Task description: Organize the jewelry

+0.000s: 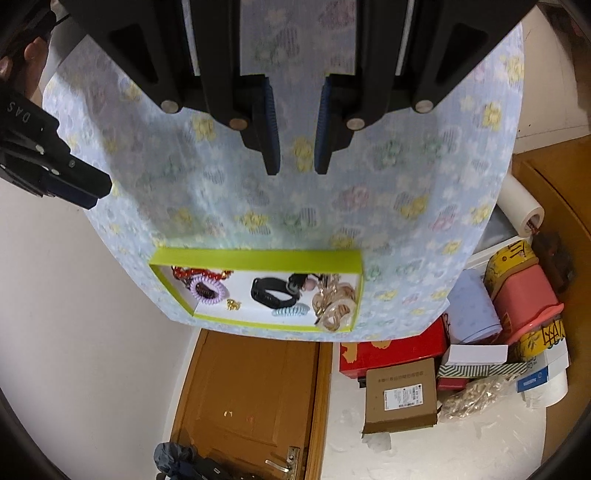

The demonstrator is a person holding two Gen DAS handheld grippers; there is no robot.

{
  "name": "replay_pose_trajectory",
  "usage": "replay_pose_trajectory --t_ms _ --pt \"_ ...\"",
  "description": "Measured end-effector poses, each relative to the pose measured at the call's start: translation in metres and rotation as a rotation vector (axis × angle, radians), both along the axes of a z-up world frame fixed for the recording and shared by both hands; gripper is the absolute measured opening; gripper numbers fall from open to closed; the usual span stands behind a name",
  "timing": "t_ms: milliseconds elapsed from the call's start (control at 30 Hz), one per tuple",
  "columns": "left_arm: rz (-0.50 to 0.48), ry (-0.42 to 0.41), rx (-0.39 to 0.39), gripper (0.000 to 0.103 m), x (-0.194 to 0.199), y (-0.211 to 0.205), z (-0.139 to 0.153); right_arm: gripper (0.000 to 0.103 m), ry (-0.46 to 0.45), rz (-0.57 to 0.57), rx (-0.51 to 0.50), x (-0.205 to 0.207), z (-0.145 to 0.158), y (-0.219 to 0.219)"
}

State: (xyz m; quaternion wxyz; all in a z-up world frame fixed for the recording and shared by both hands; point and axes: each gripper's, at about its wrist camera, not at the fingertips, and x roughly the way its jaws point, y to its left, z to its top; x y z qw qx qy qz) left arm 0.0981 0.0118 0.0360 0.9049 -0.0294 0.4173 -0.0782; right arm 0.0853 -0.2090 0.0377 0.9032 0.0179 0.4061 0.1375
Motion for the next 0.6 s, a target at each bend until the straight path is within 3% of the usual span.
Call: replay_pose_trajectory --t_ms 600 --pt "0.028 0.009 0.019 0.022 -0.008 -0.004 -0.006 0.039 0.006 -0.002 -0.031 -0.012 -0.006 0.005"
